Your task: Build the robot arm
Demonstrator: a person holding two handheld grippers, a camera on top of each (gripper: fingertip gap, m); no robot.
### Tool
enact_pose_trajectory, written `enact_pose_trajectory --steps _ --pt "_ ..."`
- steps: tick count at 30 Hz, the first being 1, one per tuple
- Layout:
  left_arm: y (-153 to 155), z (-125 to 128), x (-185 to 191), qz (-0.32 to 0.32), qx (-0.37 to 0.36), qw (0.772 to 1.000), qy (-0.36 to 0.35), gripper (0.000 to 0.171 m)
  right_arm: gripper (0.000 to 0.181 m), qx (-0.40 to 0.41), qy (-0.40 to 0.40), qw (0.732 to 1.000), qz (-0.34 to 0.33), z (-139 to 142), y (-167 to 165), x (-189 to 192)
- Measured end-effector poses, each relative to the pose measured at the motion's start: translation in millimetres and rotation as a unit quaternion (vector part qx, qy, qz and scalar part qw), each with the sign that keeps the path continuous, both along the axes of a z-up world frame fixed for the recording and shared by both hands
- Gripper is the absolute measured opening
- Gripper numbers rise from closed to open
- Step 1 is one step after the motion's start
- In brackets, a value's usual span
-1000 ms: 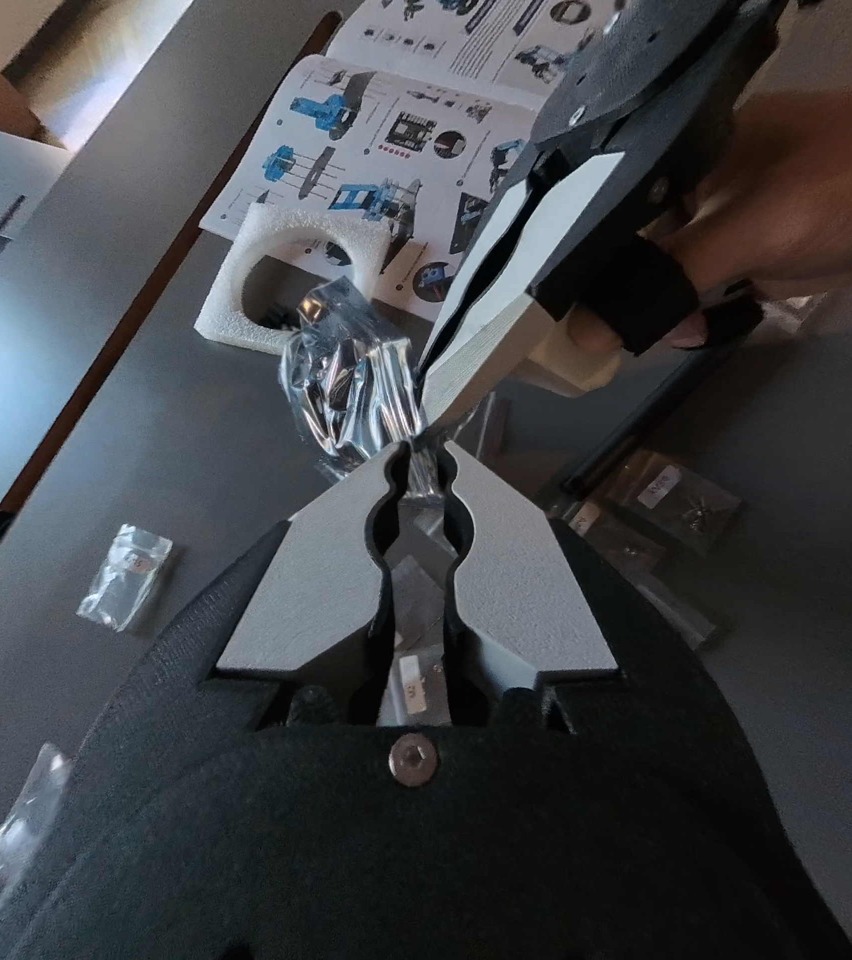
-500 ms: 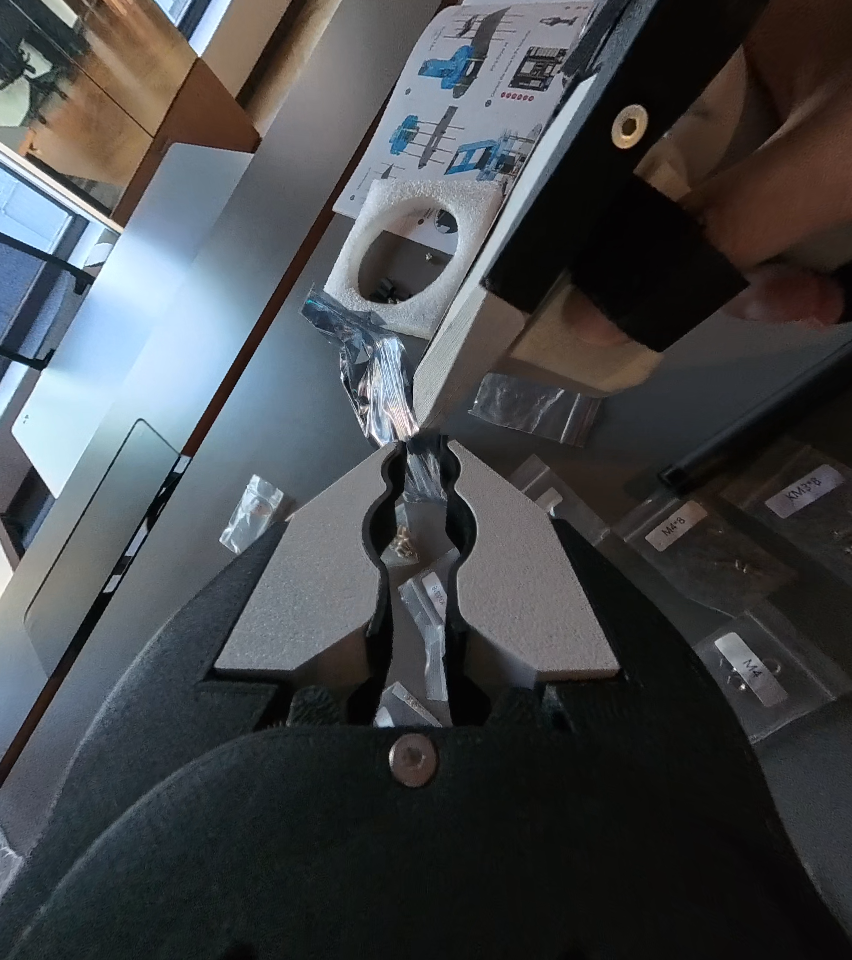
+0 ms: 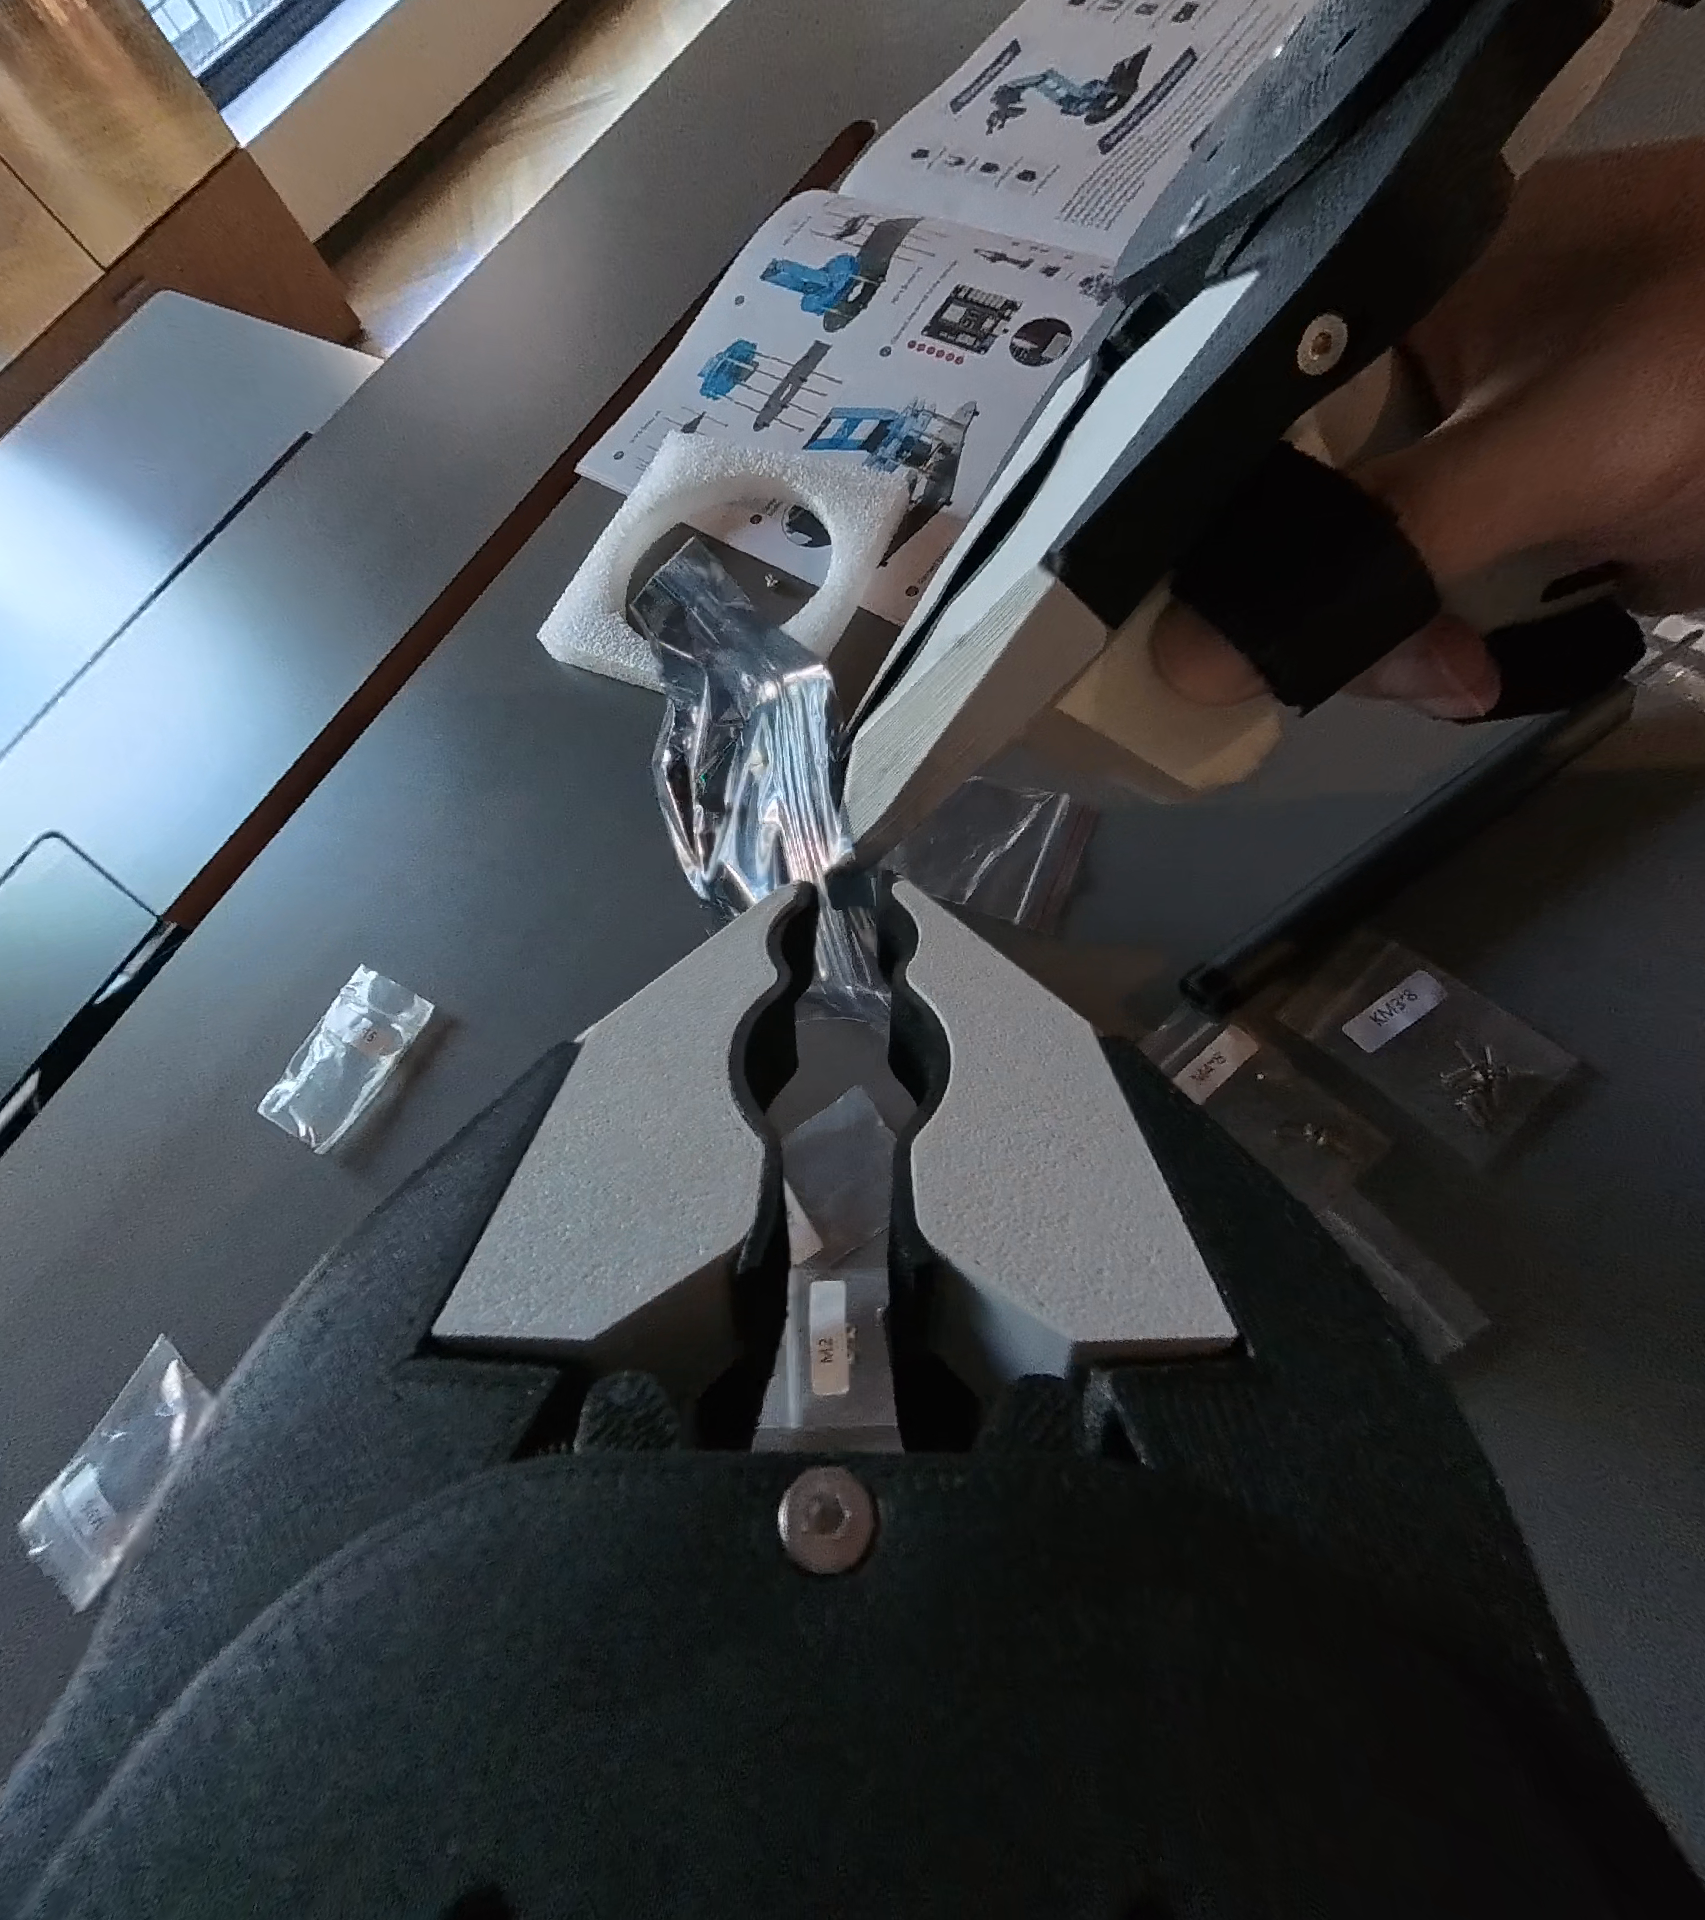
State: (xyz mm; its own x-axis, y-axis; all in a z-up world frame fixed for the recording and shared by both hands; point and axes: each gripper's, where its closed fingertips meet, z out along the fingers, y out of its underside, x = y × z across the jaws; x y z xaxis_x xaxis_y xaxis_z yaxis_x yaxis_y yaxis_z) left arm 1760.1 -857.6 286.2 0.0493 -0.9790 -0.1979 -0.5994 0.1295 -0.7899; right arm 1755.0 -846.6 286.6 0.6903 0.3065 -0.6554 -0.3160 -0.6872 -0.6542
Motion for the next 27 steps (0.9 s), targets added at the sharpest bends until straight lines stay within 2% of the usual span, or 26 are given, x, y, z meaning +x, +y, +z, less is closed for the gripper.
enact_pose_trajectory --steps 3,9,16,23,27 --pt "0 -1 0 0.004 0.025 1.000 0.011 0.008 0.000 0.000 -0.008 1.000 0.000 0 1 0" --pt "0 5 -6 0.008 -0.014 1.000 -0.017 0.006 0.000 0.003 0.000 1.000 0.004 2 2 -3" --pt "5 4 -8 0.021 -0.005 1.000 -0.015 0.011 0.000 0.003 0.006 1.000 0.007 3 4 -8" --pt "11 10 -8 0.038 0.102 0.994 -0.001 0.005 0.000 0.001 0.018 1.000 -0.004 7 7 -5" --pt "9 11 -7 0.035 0.107 0.994 -0.004 0.000 0.000 0.003 0.012 1.000 -0.005 8 7 -4"
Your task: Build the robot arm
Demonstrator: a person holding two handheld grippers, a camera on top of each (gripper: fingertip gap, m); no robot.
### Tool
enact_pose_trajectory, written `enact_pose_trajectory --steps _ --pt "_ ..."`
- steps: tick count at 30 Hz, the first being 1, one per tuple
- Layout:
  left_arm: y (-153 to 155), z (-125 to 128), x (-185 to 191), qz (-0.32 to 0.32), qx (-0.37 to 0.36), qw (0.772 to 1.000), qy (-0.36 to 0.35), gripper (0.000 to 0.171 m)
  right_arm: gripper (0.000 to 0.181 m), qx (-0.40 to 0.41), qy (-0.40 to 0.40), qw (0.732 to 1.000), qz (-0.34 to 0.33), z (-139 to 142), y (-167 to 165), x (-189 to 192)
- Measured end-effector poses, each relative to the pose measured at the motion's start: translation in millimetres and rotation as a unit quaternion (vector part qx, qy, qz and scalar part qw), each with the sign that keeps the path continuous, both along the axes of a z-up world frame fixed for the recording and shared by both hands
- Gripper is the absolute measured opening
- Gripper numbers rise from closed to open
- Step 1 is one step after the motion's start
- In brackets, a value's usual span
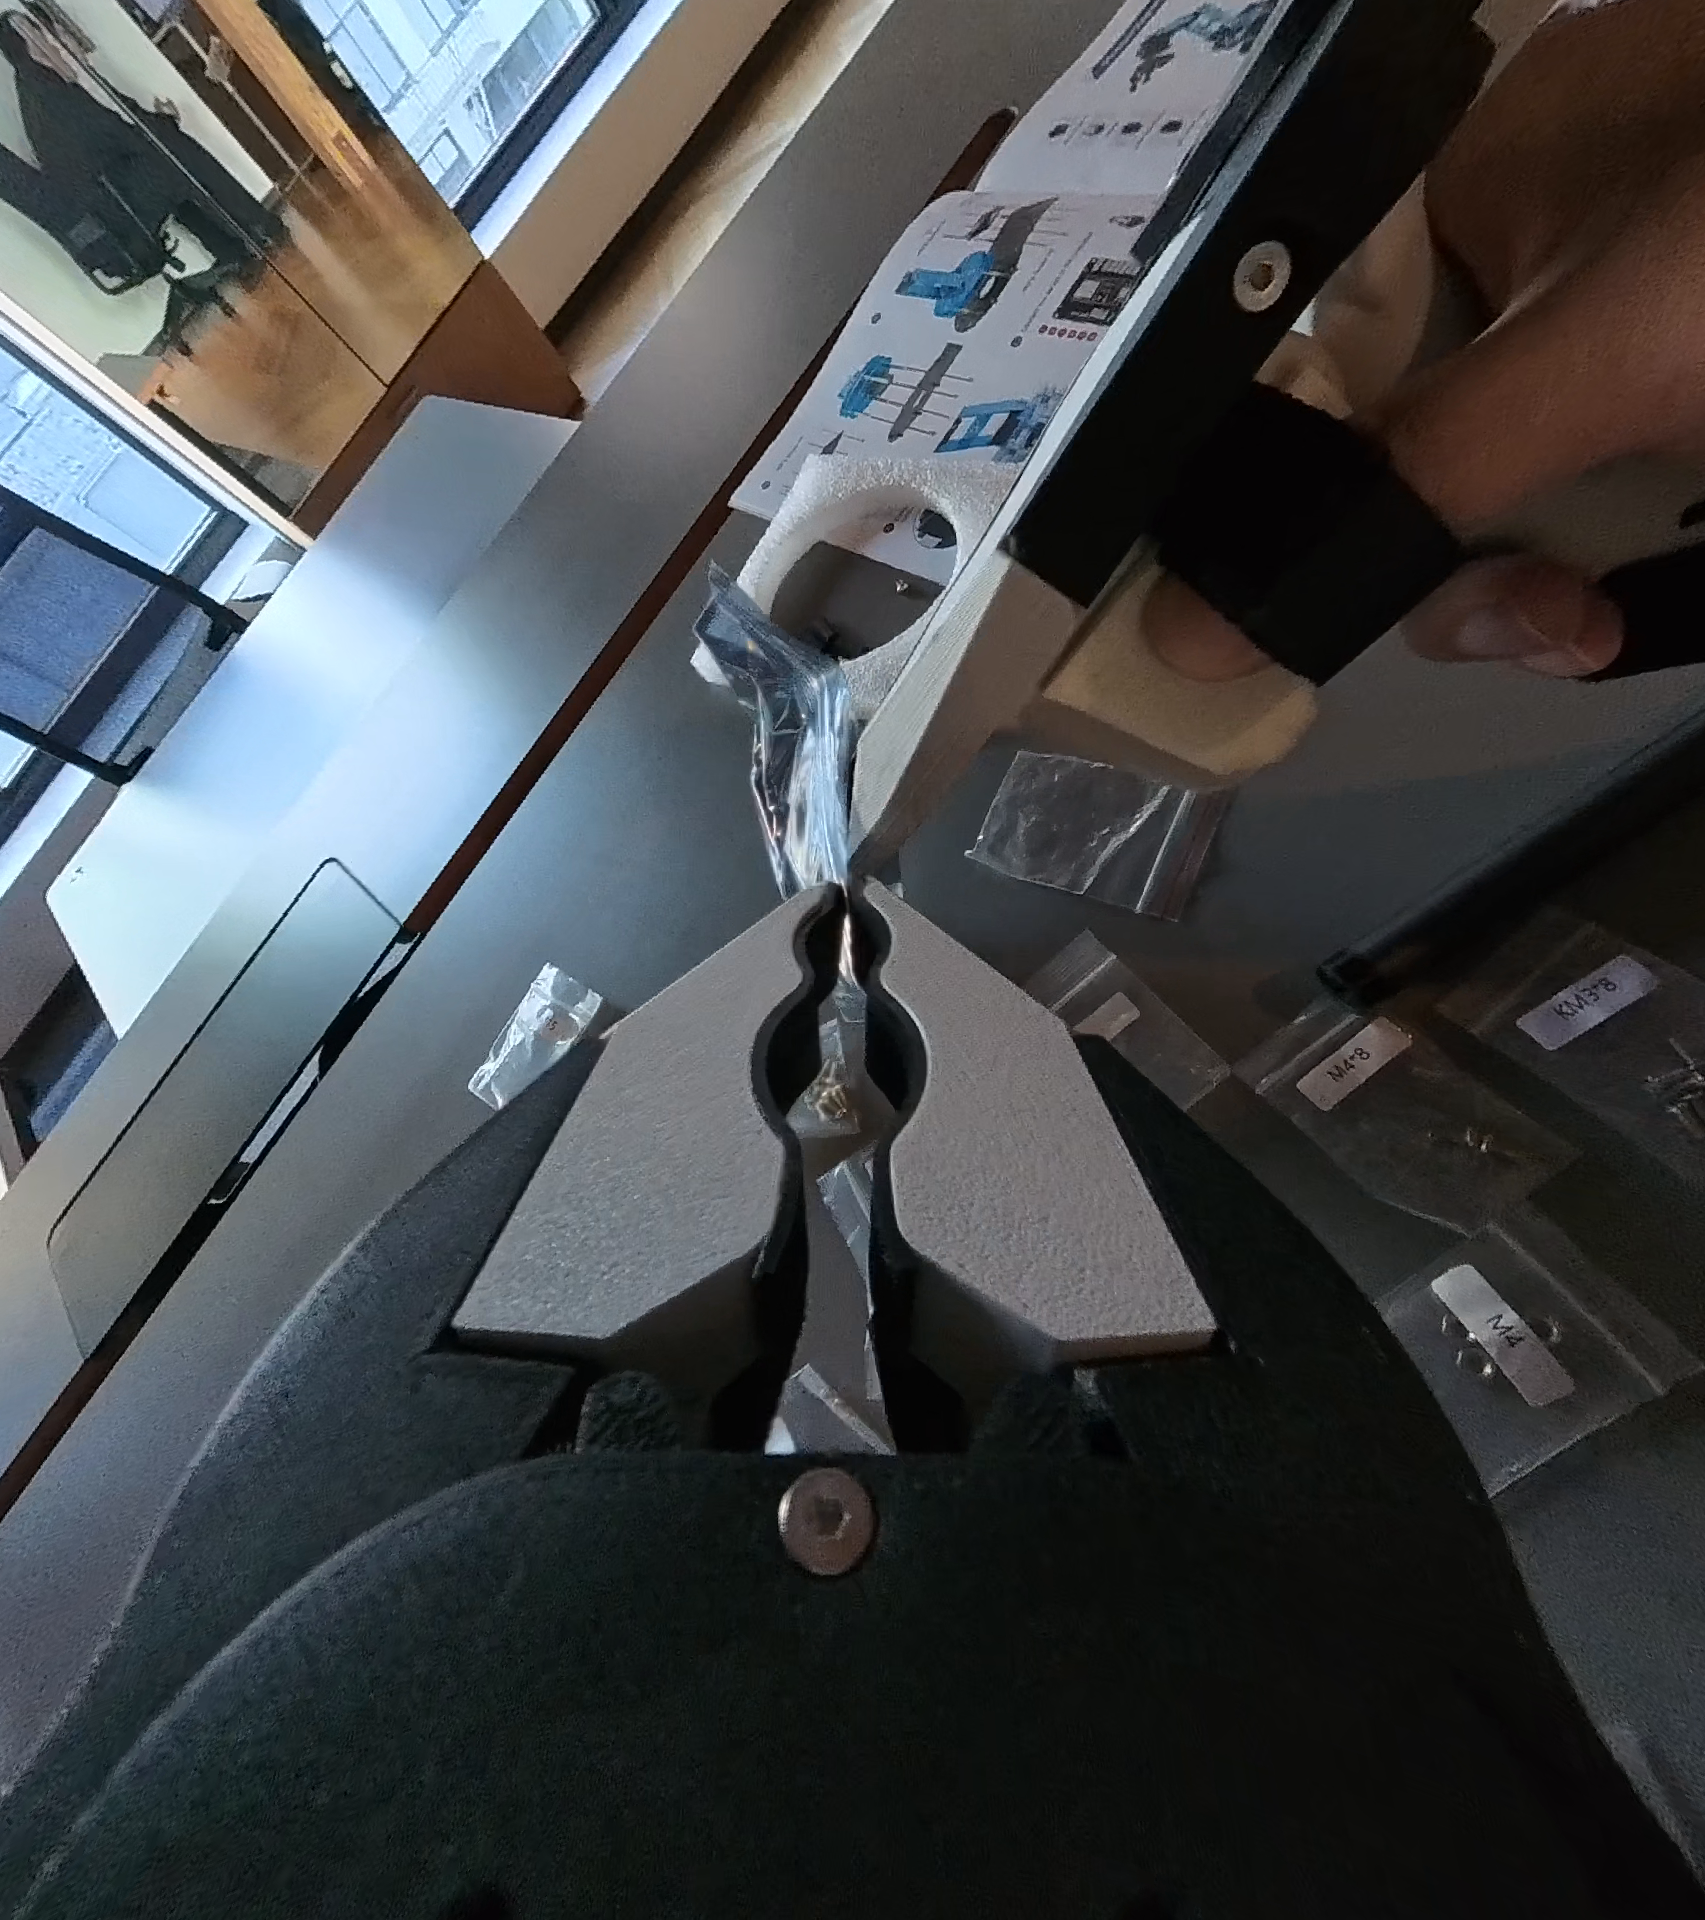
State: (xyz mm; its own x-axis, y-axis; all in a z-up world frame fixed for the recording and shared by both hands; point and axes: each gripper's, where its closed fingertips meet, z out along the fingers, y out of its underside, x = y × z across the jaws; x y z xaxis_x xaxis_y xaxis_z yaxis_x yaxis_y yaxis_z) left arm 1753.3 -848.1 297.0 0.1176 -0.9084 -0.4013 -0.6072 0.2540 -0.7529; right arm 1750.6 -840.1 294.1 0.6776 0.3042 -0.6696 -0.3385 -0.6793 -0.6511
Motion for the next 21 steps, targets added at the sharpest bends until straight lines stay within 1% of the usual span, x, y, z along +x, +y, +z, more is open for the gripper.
enact_pose_trajectory --steps 2,6,7,9,10,12,13,14,15,17,19,21 --pt "-1 -2 1 -0.001 0.003 1.000 0.003 0.000 0.000 0.002 -0.009 1.000 0.000 0 0 0" --pt "0 -7 4 0.009 0.043 0.999 0.023 0.000 0.000 0.014 -0.049 0.999 -0.003 -4 0 3" --pt "0 -9 4 0.014 0.044 0.999 0.026 0.002 0.000 0.016 -0.058 0.998 0.001 -6 -1 2" --pt "3 -9 3 0.032 0.043 0.998 0.022 0.012 0.000 0.020 -0.063 0.998 0.006 -7 -2 2" --pt "3 -10 3 0.038 0.041 0.998 0.023 0.012 0.000 0.026 -0.065 0.997 0.010 -8 -3 2" --pt "2 -15 2 0.043 0.053 0.997 0.036 0.008 0.000 0.037 -0.068 0.997 0.020 -10 -2 -1" --pt "1 -18 1 0.043 0.061 0.996 0.043 0.004 0.000 0.042 -0.075 0.996 0.025 -11 -2 -2" --pt "1 -21 0 0.044 0.065 0.996 0.048 0.004 0.000 0.048 -0.092 0.994 0.034 -14 -2 -3" --pt "1 -24 -1 0.043 0.055 0.996 0.048 0.003 0.000 0.053 -0.115 0.991 0.044 -17 -2 -4" --pt "2 -29 -6 0.045 0.007 0.998 0.037 0.000 0.000 0.059 -0.157 0.983 0.068 -21 -4 -8" --pt "5 -30 -9 0.049 -0.043 0.998 0.007 0.000 0.000 0.068 -0.186 0.976 0.086 -23 -2 -12" --pt "11 -27 -12 0.056 -0.079 0.995 -0.035 0.000 0.001 0.068 -0.191 0.975 0.095 -21 4 -15"
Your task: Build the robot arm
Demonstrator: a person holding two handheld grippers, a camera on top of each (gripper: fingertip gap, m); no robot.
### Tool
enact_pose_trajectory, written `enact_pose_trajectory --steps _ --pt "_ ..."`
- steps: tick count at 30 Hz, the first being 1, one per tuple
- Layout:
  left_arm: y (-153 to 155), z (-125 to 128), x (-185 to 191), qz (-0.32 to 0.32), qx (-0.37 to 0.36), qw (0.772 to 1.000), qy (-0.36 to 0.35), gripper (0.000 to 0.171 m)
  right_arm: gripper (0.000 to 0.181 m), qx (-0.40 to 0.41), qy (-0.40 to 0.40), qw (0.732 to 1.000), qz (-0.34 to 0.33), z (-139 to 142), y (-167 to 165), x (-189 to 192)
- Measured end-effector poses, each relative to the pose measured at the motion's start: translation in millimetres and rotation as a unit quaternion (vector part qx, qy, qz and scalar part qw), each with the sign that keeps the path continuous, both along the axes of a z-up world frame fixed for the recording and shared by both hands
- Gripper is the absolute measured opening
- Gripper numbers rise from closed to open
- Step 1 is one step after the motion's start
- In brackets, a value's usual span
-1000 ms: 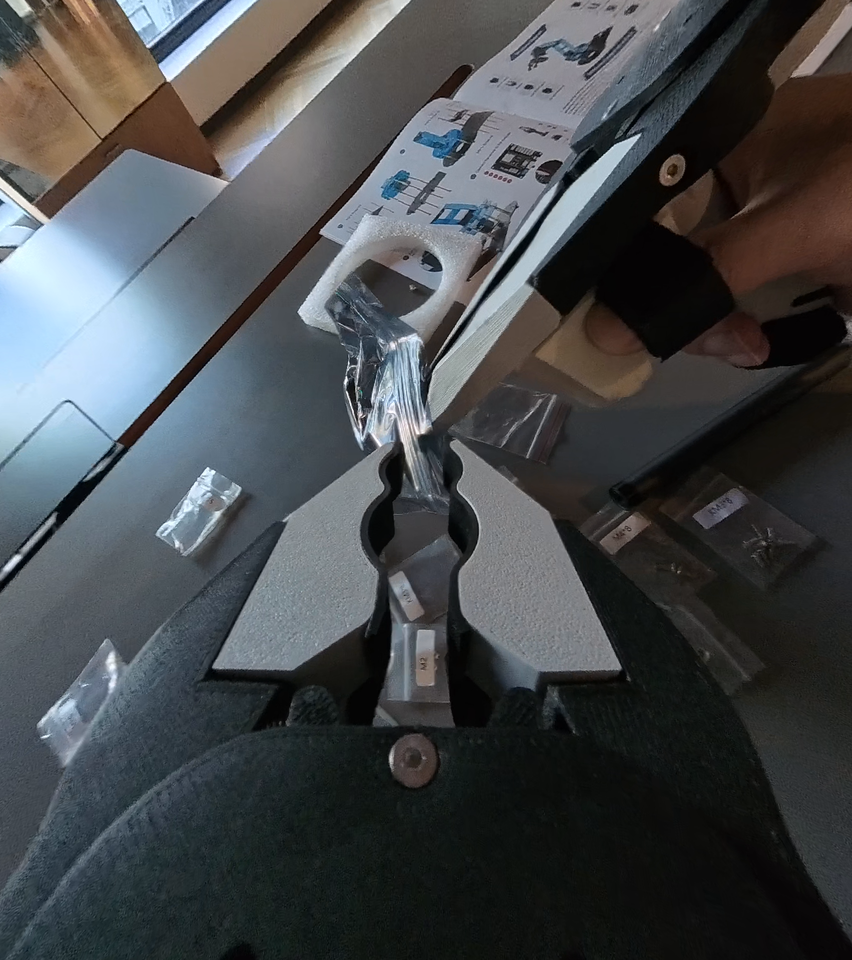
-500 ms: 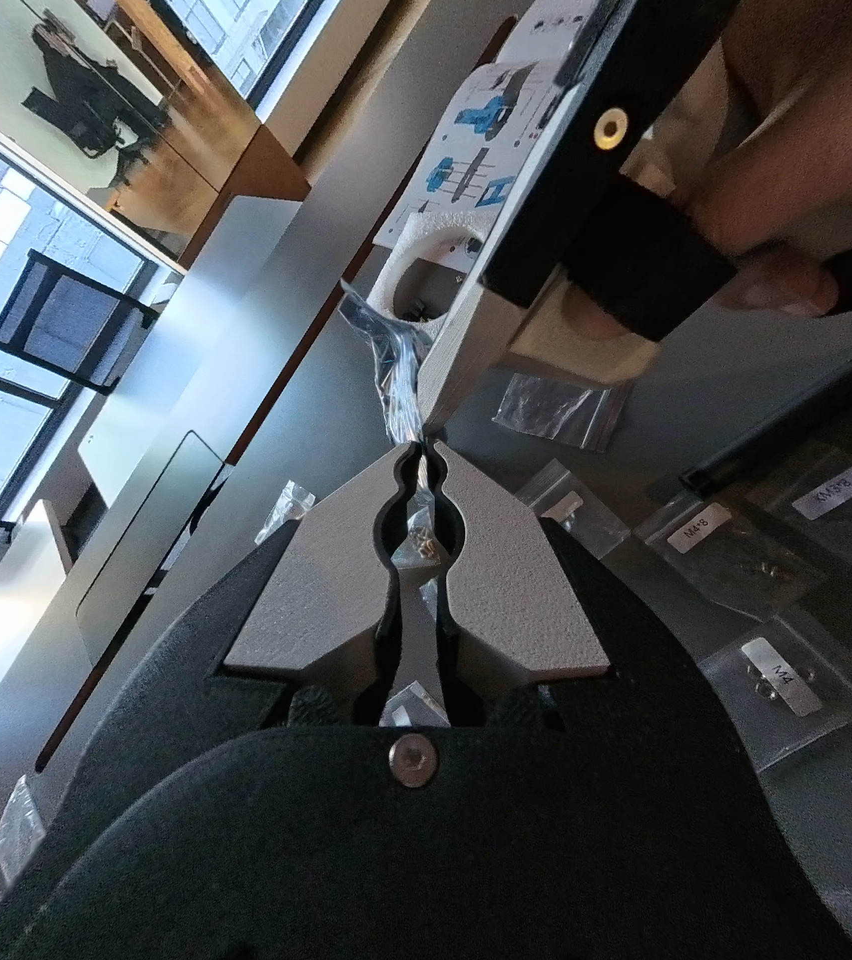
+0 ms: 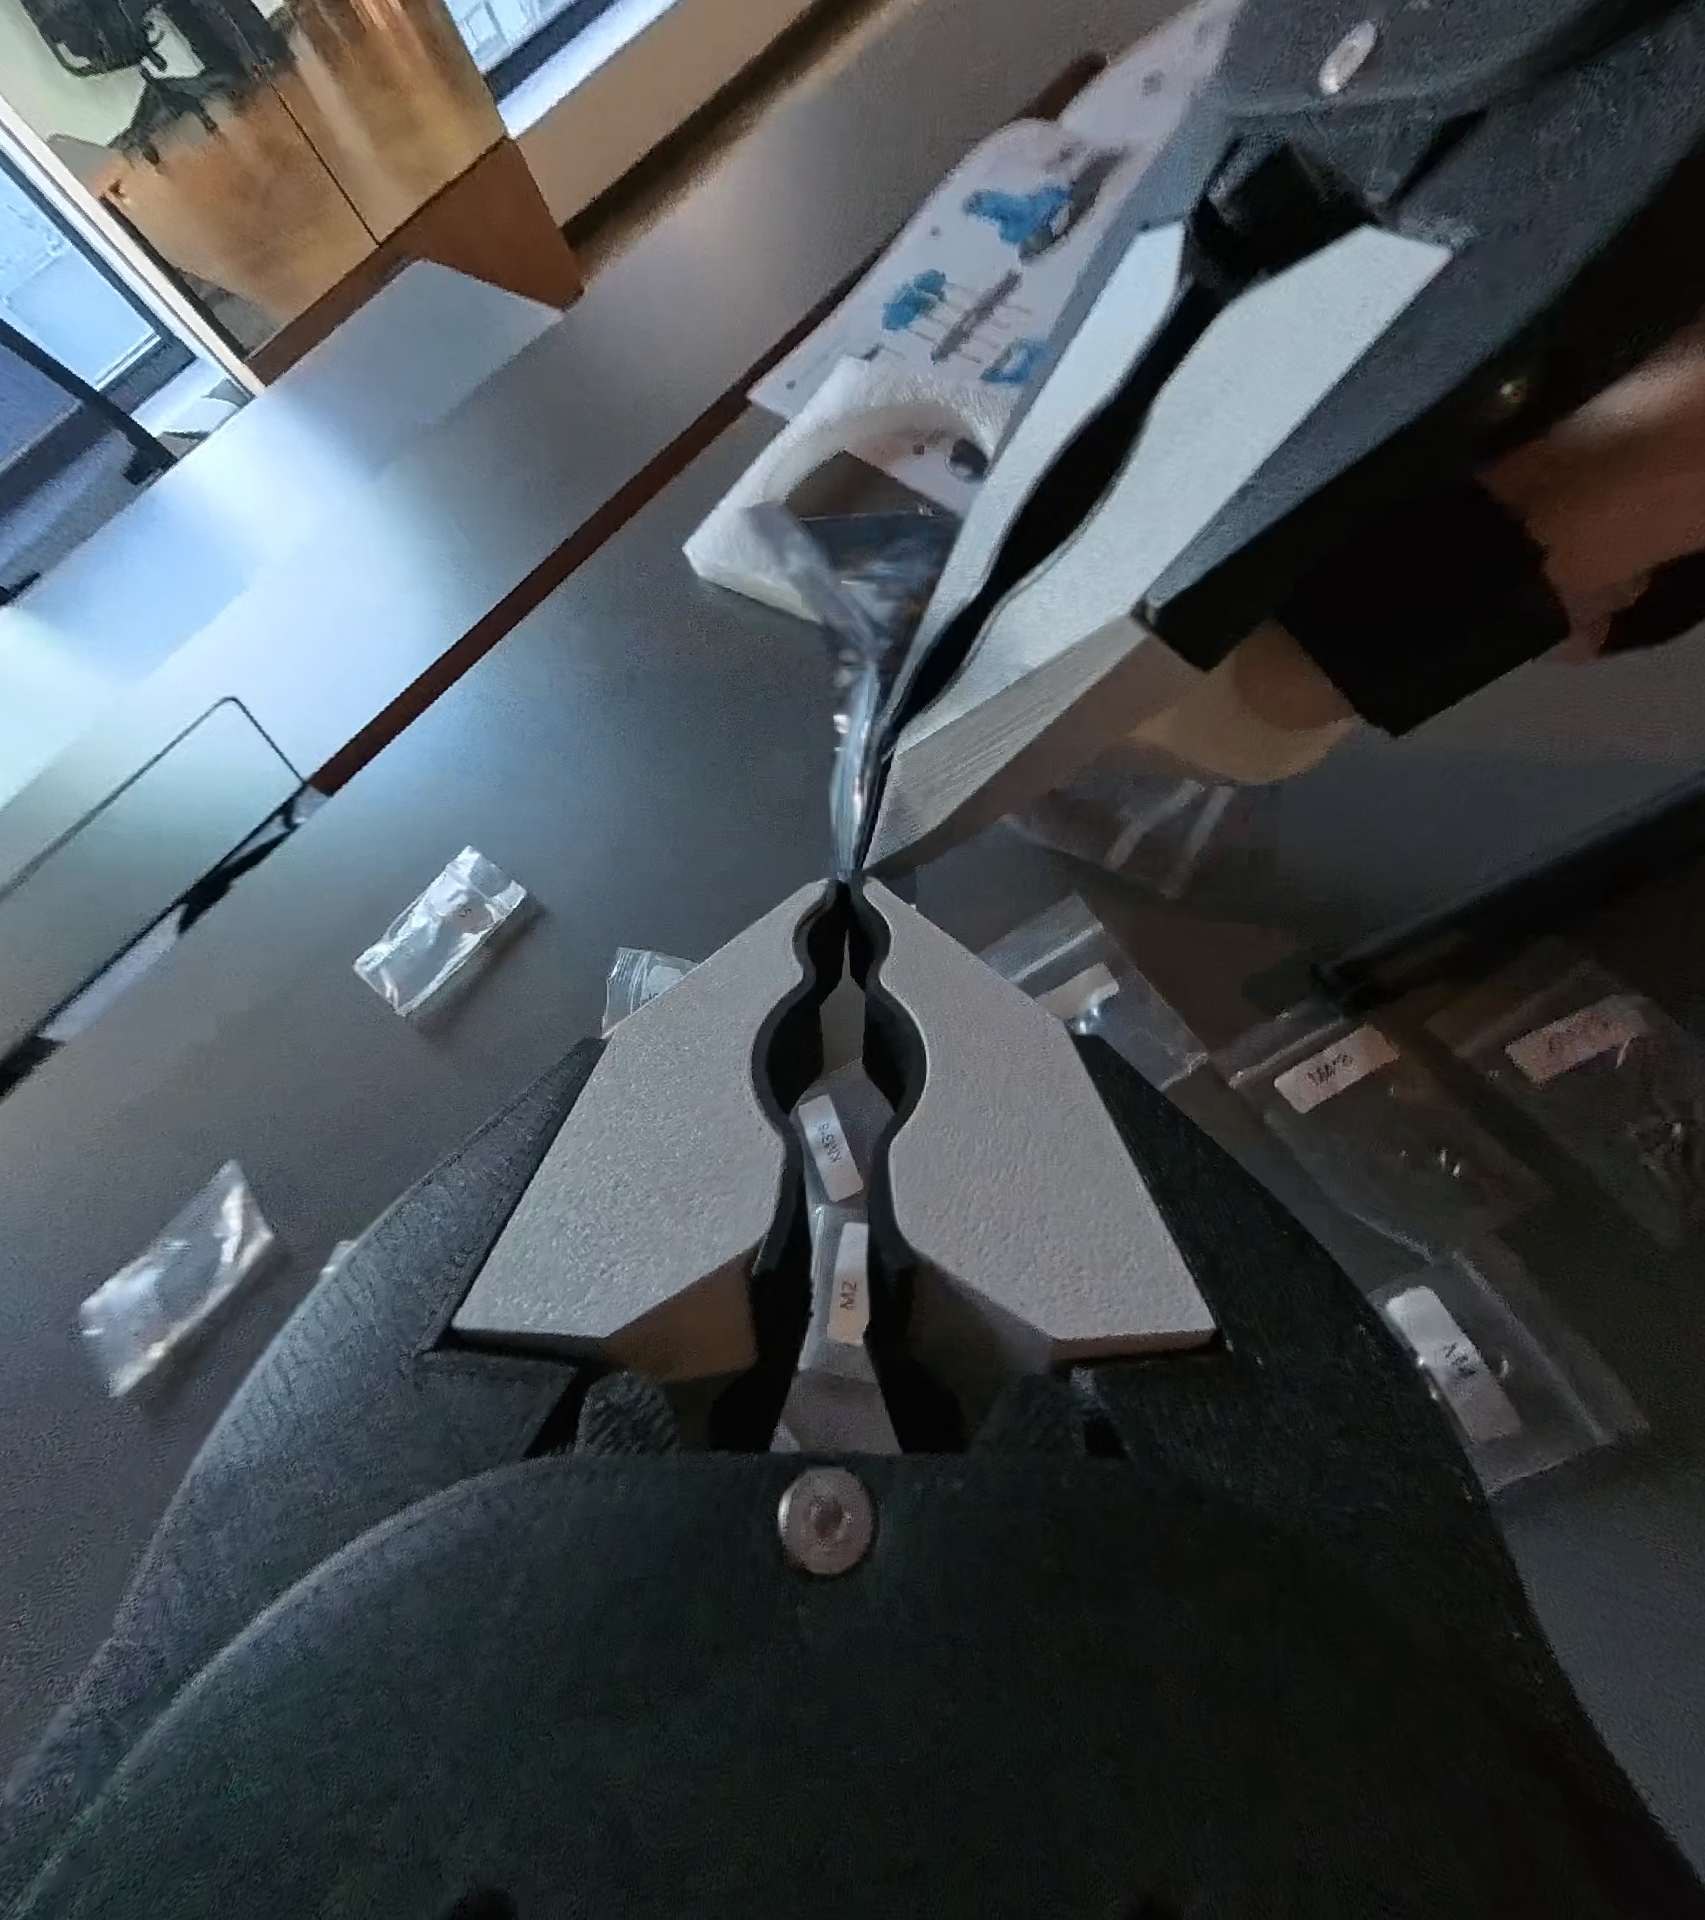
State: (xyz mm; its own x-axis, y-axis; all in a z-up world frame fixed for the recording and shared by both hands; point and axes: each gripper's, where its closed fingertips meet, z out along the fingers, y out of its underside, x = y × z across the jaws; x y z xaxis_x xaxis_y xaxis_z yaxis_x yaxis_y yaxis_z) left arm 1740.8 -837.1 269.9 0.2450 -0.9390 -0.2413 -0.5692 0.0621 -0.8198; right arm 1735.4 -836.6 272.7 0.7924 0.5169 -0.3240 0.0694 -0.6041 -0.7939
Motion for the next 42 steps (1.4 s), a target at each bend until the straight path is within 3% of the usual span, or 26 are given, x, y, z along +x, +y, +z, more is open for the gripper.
enact_pose_trajectory --steps 4,10,14,16,22,27,30,36,42 --pt "17 11 -5 0.033 -0.044 0.995 -0.082 0.000 0.001 0.013 -0.004 1.000 0.009 9 15 -6" --pt "18 6 -9 0.009 -0.052 0.995 -0.082 0.000 0.000 0.002 -0.132 0.989 0.071 5 17 -10" --pt "11 1 -9 -0.027 -0.106 0.989 -0.095 0.000 0.000 -0.007 -0.185 0.975 0.125 2 10 -12" --pt "15 -4 -7 -0.019 -0.121 0.989 -0.086 0.000 0.000 -0.024 -0.198 0.973 0.120 -4 13 -10" --pt "57 1 10 0.090 -0.097 0.985 -0.107 0.000 0.000 -0.029 -0.180 0.983 -0.026 -2 54 13" --pt "80 17 28 0.167 -0.109 0.963 -0.180 0.000 0.000 0.044 -0.245 0.956 -0.157 14 76 33" --pt "81 25 33 0.193 -0.101 0.953 -0.213 0.000 0.000 0.086 -0.230 0.943 -0.225 23 77 41" --pt "78 30 42 0.225 -0.137 0.924 -0.276 0.000 0.000 0.114 -0.206 0.924 -0.300 29 74 52" --pt "74 35 48 0.225 -0.175 0.905 -0.315 0.000 0.000 0.115 -0.231 0.914 -0.312 35 69 58"
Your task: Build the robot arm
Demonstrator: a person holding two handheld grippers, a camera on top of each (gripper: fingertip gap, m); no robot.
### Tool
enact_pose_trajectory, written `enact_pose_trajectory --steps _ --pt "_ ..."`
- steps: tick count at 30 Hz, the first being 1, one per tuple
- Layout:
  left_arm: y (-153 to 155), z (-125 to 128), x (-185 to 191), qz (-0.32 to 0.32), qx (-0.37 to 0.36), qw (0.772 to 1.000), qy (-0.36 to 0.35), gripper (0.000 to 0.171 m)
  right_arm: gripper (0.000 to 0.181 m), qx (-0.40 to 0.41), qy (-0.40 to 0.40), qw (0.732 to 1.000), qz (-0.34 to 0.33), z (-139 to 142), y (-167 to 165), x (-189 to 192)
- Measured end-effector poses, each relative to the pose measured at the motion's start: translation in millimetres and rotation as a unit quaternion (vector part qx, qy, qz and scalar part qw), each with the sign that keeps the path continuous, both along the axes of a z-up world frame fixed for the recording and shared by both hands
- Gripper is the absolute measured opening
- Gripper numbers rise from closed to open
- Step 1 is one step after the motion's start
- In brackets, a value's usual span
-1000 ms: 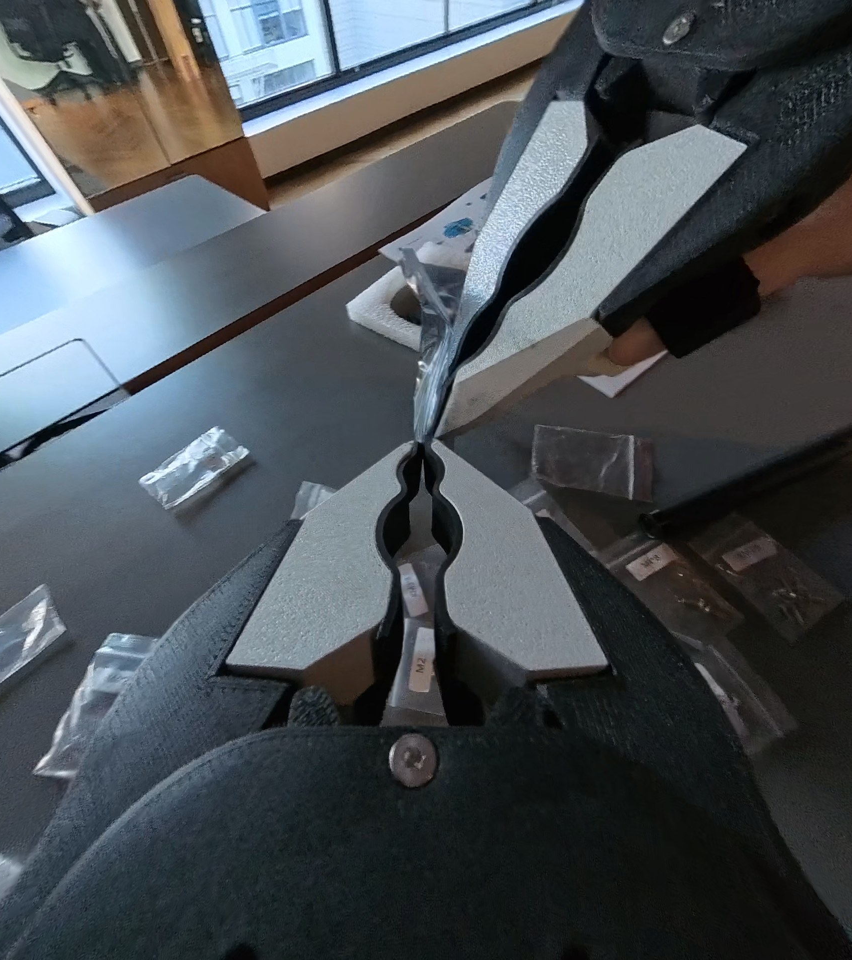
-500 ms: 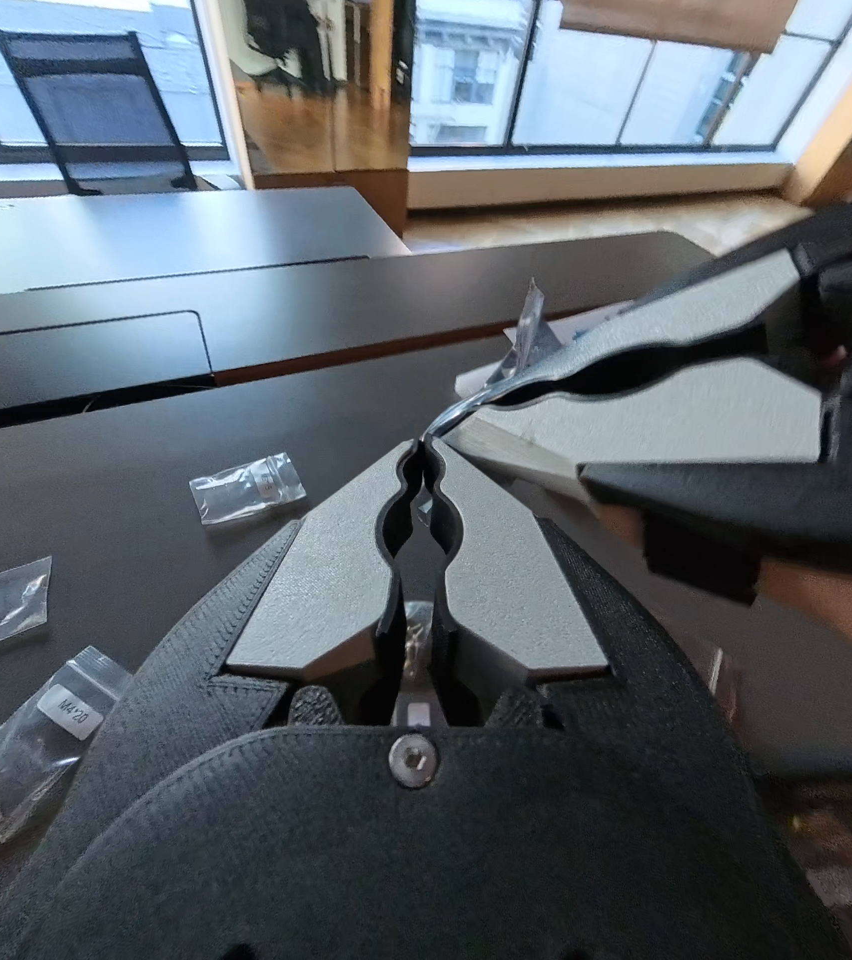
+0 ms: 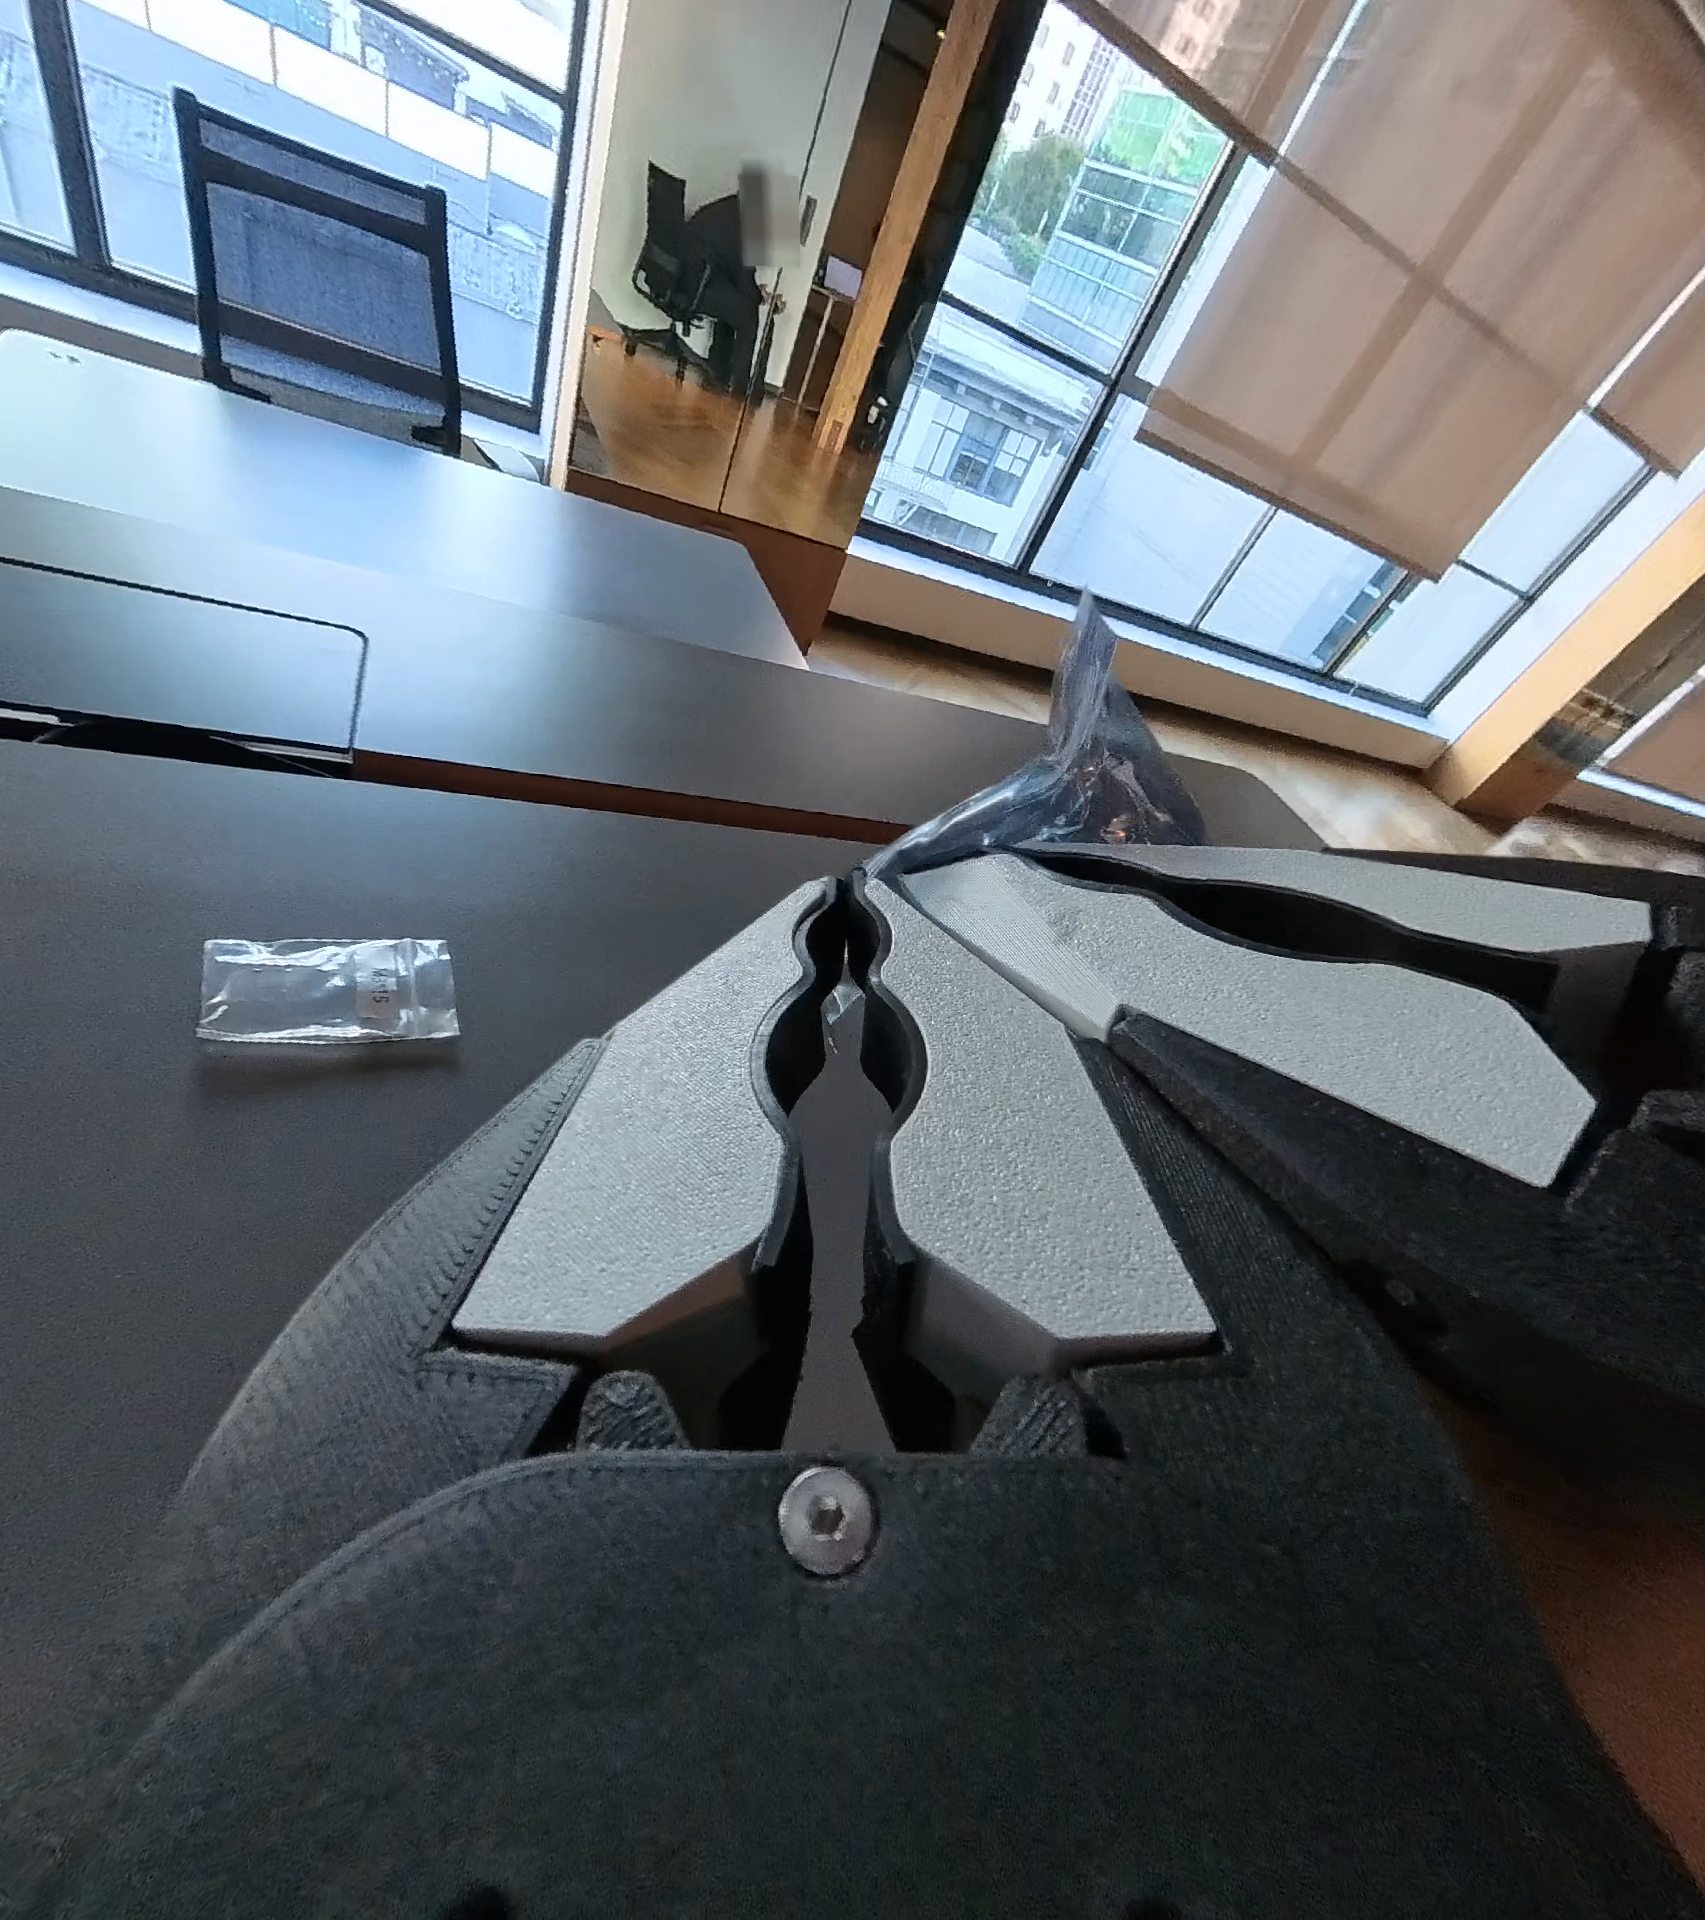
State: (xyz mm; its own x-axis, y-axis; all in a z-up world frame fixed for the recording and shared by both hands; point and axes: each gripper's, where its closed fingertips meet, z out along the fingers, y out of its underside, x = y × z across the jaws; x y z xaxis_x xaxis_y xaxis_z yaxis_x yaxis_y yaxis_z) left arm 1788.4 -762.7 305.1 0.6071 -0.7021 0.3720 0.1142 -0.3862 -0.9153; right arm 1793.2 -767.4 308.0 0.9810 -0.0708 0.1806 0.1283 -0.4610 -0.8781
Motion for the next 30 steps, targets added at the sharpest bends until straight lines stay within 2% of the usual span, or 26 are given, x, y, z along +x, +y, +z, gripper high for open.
enact_pose_trajectory --steps 8,10,12,14,16,17,23,27,30 --pt "1 0 2 -0.009 -0.002 1.000 -0.005 0.000 0.000 -0.028 -0.038 0.999 0.004 0 -1 1" --pt "0 1 4 -0.053 0.000 0.998 0.016 0.000 0.000 -0.042 -0.027 0.998 0.027 0 -1 0" --pt "-7 4 1 -0.134 -0.011 0.991 0.026 0.000 0.000 -0.050 -0.028 0.993 0.103 -1 -7 -5" --pt "-21 1 -4 -0.219 -0.029 0.975 0.031 0.003 0.000 -0.080 -0.028 0.979 0.185 -4 -18 -12" --pt "-29 4 -10 -0.244 -0.008 0.969 0.022 0.008 0.000 -0.097 -0.009 0.967 0.237 -3 -27 -19" --pt "-34 4 -10 -0.256 0.008 0.966 0.023 0.003 0.000 -0.104 -0.010 0.962 0.253 -2 -31 -20" --pt "-52 -17 -6 -0.319 0.054 0.927 0.188 0.011 0.000 -0.228 -0.099 0.905 0.345 -24 -54 -18" --pt "-63 -30 -6 -0.379 0.012 0.894 0.241 0.017 0.000 -0.276 -0.134 0.861 0.406 -34 -66 -17" --pt "-71 -35 -6 -0.430 -0.019 0.873 0.228 0.010 0.000 -0.272 -0.154 0.842 0.440 -39 -68 -18"
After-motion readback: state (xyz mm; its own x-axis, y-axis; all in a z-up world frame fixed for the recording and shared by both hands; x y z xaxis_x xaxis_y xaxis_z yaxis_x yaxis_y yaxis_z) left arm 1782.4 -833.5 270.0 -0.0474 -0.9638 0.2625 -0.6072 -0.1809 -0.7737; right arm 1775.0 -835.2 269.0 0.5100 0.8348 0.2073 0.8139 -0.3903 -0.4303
